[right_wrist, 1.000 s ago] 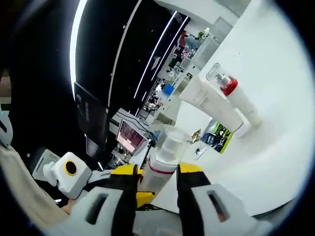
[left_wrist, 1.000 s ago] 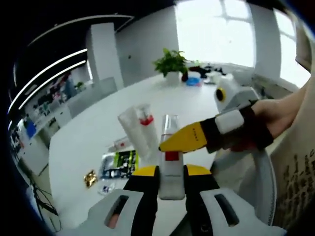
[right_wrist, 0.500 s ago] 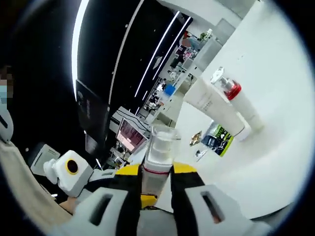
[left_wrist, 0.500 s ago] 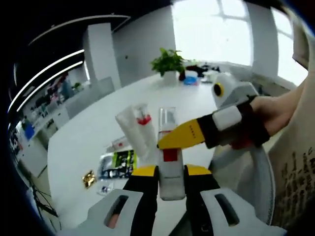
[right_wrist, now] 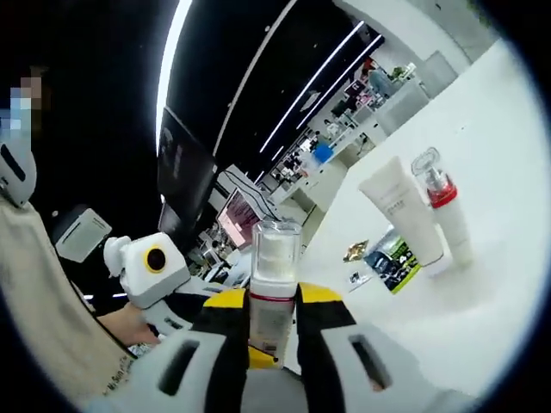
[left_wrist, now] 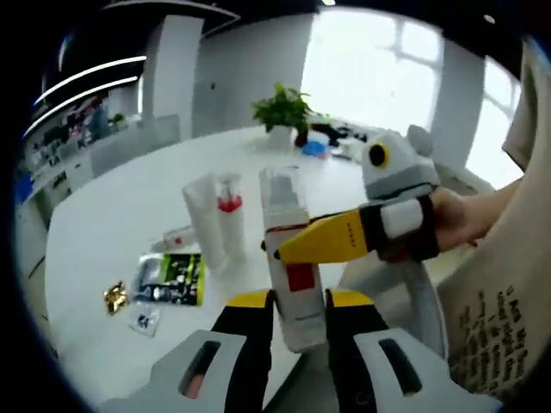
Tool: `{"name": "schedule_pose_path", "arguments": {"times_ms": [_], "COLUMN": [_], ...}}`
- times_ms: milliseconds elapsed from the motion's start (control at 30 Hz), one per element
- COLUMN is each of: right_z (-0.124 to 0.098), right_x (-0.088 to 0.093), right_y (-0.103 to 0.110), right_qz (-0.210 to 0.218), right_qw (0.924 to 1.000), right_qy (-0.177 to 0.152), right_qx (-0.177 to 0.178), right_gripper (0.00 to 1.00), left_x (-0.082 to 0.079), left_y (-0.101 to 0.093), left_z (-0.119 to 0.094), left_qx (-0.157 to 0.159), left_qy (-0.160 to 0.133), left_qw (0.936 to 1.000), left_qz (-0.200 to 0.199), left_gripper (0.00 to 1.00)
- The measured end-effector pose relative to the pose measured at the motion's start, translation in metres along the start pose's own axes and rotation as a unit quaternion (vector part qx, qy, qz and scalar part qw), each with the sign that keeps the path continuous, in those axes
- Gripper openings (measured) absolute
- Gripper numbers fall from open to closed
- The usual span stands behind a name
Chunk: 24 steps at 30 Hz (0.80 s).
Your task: Arrange the skincare products in the storage area until every visible bottle or jar stands upright without overlapping.
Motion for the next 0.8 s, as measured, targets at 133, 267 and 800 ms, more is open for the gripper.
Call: {"name": "schedule_pose_path", "arguments": {"times_ms": [133, 267, 800], "right_z": [-0.001, -0.003, -0.003], "right_x": [-0.006, -0.011, -0.035], "right_y": [0.006, 0.012, 0.032], "right_qz": [-0.03, -0.041, -0.098], "right_qw": [0.9988, 0.9967, 0.975], "right_qy": [0.018, 0.03, 0.085], "right_qx": [-0.033, -0.063, -0.18], "right_gripper": [0.19, 0.19, 0.19], "left_x": [-0.003, -0.006, -0.024], "left_y": [0.001, -0.002, -0.012], "left_z": [-0.001, -0.002, -0.008], "left_qx": [0.037, 0.082, 0.193], "left_qy": [-0.002, -0.003, -0.022], "left_qw": [0.9989, 0.9958, 0.9808], "left_qz": [-0.028, -0.041, -0.017], "left_gripper": [0.2, 0.21, 0.22]}}
Point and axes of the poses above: the point that each gripper's makers call its tool centre point, and the gripper's own axes: z roughly forward along the fingers, y roughly to its left, x roughly out of its underside, the point moved 9 cm from there along -z, roughly backward along the fingers, and after that the axes turned 9 degrees about -x, right-handed, at the moved point
